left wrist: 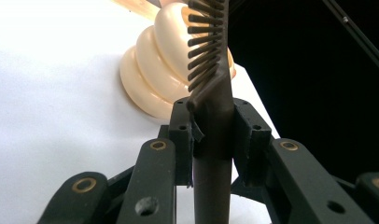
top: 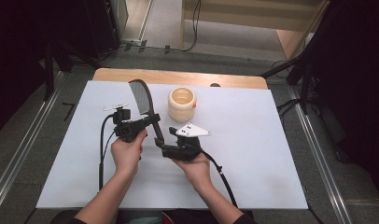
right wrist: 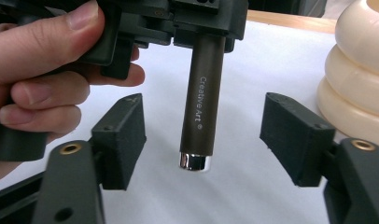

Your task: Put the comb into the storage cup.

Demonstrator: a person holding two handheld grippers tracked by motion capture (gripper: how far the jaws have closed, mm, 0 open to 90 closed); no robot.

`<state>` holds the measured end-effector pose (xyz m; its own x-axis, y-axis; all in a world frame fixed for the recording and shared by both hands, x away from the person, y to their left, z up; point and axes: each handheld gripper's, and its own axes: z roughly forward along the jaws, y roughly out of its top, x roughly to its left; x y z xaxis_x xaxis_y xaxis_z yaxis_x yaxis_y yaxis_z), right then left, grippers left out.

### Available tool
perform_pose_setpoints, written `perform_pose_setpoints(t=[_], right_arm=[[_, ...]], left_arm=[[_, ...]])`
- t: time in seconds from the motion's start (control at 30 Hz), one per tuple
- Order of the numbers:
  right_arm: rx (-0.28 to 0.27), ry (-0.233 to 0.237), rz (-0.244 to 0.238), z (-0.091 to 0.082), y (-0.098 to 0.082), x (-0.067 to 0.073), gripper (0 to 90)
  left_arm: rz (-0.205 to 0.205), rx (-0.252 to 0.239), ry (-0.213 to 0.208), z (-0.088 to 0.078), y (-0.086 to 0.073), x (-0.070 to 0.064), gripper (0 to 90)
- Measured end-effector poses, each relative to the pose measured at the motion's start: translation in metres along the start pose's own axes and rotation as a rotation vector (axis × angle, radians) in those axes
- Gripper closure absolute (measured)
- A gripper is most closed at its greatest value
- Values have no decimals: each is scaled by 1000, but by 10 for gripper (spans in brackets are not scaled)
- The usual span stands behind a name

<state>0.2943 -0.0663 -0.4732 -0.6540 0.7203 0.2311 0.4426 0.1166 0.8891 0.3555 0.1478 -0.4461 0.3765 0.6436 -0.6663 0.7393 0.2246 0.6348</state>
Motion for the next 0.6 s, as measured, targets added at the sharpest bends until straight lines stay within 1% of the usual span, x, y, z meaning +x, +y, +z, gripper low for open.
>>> perform_pose_setpoints(t=[0.07, 0.13, 0.2, 0.27, 0.37, 0.47, 0.6], right_arm=[[11, 6, 4, -1, 0, -2, 259], [28, 5, -6, -2, -1, -3, 258], [47, 18, -10, -3, -1, -5, 244], [53, 20, -5, -5, -2, -7, 244], [49, 16, -17, -8, -4, -9, 234], [48, 17, -48, -12, -4, -12, 228], [60, 12, -70, -15, -4, -13, 178]], left_arm=[[3, 5, 2, 0, 0, 1, 725], [5, 4, 3, 0, 1, 1, 725], [4, 3, 1, 0, 1, 1, 725], [5, 5, 2, -1, 1, 1, 725], [3, 7, 0, -1, 1, 2, 725], [-1, 15, -2, 0, 1, 3, 725], [-2, 19, -4, 1, 1, 3, 725]])
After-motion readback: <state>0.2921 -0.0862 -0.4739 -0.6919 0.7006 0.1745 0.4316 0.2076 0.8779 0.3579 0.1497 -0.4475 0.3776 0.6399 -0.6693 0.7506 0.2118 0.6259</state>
